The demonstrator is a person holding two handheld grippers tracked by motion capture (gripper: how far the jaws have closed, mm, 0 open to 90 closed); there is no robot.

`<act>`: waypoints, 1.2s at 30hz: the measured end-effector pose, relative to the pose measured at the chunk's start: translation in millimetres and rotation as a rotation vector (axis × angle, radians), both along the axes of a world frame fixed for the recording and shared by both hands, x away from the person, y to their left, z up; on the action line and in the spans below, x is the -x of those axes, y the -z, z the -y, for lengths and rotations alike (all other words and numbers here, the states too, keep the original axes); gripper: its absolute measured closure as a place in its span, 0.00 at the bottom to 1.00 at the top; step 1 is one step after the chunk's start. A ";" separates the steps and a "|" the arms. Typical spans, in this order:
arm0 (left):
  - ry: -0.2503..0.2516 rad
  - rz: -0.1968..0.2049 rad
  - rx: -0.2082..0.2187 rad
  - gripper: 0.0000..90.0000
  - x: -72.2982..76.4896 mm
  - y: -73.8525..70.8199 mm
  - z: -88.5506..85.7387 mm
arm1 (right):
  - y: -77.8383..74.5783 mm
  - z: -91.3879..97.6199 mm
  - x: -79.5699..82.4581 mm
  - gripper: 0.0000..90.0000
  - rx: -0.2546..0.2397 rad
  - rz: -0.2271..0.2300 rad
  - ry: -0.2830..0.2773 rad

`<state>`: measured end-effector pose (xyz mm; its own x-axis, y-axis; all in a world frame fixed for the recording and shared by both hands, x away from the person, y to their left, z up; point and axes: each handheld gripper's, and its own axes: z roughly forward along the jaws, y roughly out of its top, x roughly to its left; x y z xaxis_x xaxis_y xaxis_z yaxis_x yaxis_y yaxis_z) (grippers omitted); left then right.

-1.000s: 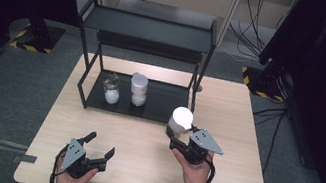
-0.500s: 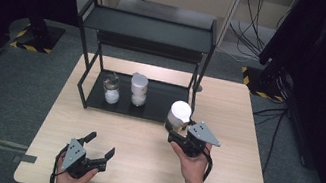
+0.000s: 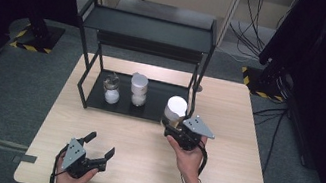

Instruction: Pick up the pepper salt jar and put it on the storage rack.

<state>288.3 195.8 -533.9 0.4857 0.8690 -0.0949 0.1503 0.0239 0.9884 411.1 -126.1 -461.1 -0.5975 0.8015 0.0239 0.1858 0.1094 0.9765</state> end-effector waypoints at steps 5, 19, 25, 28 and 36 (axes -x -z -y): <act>0.001 -0.001 0.003 0.11 -0.1 0.0 -0.1 | 0.7 -2.4 -4.6 0.35 0.000 -0.003 0.006; 0.001 0.000 -0.001 0.12 0.0 0.0 -0.1 | -1.3 -7.9 -15.4 0.35 -0.008 -0.009 0.016; 0.003 0.000 -0.001 0.12 0.0 0.0 -0.1 | -1.5 -10.6 -20.9 0.35 -0.012 -0.012 0.022; 0.003 0.000 -0.001 0.12 0.0 0.0 0.0 | -2.0 -11.9 -23.3 0.35 -0.014 -0.013 0.025; 0.004 0.001 -0.003 0.12 0.1 0.0 0.0 | -3.5 -16.0 -29.3 0.35 -0.016 -0.013 0.030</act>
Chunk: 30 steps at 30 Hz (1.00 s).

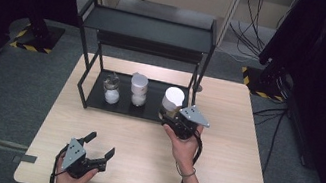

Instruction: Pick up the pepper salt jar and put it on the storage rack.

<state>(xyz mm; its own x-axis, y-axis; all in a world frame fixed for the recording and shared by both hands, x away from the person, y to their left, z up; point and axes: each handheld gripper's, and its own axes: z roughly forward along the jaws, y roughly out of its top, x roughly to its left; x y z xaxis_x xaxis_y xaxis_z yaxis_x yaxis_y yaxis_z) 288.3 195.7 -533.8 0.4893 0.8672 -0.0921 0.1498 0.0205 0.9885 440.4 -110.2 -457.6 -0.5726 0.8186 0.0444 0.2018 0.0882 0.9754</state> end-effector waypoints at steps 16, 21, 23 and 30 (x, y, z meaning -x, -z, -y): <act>0.002 0.001 0.000 0.12 0.0 0.0 0.1 | -0.6 -7.5 -10.8 0.35 -0.002 -0.009 0.010; 0.002 0.001 0.000 0.12 0.0 0.0 0.1 | 0.1 -9.0 -14.2 0.35 -0.001 -0.013 0.014; 0.003 0.000 -0.001 0.12 -0.1 0.0 0.0 | 0.6 -9.3 -16.0 0.35 0.002 -0.014 0.016; 0.003 -0.001 -0.001 0.11 -0.1 0.0 0.1 | 1.4 -10.4 -21.9 0.35 0.006 -0.021 0.025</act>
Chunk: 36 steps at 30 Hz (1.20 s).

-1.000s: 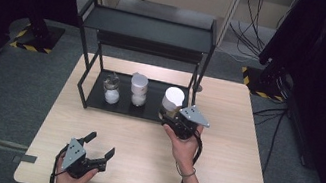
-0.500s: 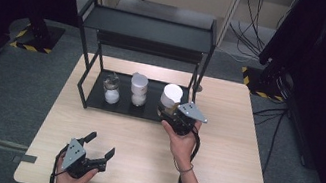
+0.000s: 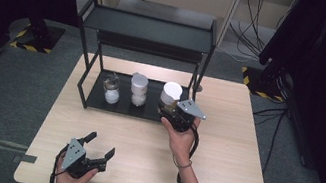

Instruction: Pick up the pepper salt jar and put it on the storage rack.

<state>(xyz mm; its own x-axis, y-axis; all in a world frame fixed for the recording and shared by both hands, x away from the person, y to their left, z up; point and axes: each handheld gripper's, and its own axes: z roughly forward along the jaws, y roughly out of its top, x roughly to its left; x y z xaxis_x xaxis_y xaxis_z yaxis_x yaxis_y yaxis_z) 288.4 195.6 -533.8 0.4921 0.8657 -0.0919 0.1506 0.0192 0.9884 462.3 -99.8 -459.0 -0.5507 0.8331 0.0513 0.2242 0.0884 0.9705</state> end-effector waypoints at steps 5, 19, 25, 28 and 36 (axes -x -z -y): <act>0.000 -0.001 0.001 0.12 0.0 0.0 -0.1 | 0.4 -1.0 -4.1 0.35 0.002 -0.005 0.006; 0.000 -0.002 0.006 0.12 -0.3 0.1 -0.4 | 0.5 -4.4 -17.7 0.35 0.021 -0.017 0.024; 0.001 -0.001 0.004 0.12 -0.1 0.0 -0.3 | 2.0 -5.2 -24.1 0.35 0.025 -0.026 0.039; 0.001 -0.001 0.005 0.12 -0.2 0.0 -0.3 | 3.0 -5.5 -26.6 0.35 0.033 -0.026 0.048; 0.002 -0.001 0.004 0.12 -0.2 0.0 -0.4 | 5.8 -8.6 -33.7 0.35 0.051 -0.035 0.059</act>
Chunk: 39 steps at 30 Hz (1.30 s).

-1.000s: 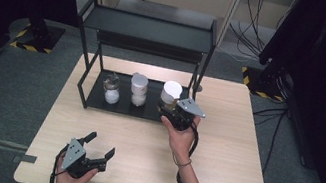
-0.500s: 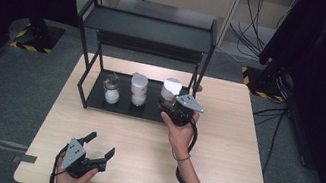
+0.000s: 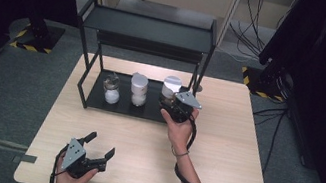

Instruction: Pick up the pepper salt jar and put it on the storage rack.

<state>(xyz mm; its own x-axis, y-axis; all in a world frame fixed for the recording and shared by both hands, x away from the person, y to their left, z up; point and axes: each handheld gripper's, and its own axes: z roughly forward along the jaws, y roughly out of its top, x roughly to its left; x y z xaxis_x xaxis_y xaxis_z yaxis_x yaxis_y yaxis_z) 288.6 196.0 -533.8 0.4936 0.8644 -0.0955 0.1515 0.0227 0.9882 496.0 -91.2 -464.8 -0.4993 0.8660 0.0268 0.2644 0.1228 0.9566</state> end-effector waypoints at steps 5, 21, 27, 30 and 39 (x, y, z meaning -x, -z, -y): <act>0.000 0.002 0.001 0.12 0.1 0.1 0.0 | 4.6 -1.7 -5.6 0.35 0.008 -0.013 0.011; 0.001 0.002 0.002 0.12 0.1 0.1 -0.1 | 14.1 -9.9 -17.5 0.35 0.031 -0.038 0.029; 0.003 0.003 0.000 0.12 0.2 0.1 0.1 | 17.1 -13.9 -20.4 0.35 0.040 -0.041 0.031; 0.003 0.004 0.000 0.12 0.2 0.1 0.1 | 17.7 -16.2 -22.1 0.35 0.038 -0.048 0.031; 0.005 0.002 0.001 0.12 0.0 0.1 0.0 | 23.8 -23.2 -24.4 0.35 0.068 -0.053 0.024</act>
<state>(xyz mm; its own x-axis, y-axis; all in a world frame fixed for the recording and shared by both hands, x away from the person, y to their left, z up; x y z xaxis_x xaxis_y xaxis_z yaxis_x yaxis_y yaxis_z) 288.5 196.0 -533.9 0.4982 0.8618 -0.0950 0.1492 0.0228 0.9886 520.4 -68.0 -488.6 -0.4776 0.8786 -0.0072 0.3177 0.1804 0.9309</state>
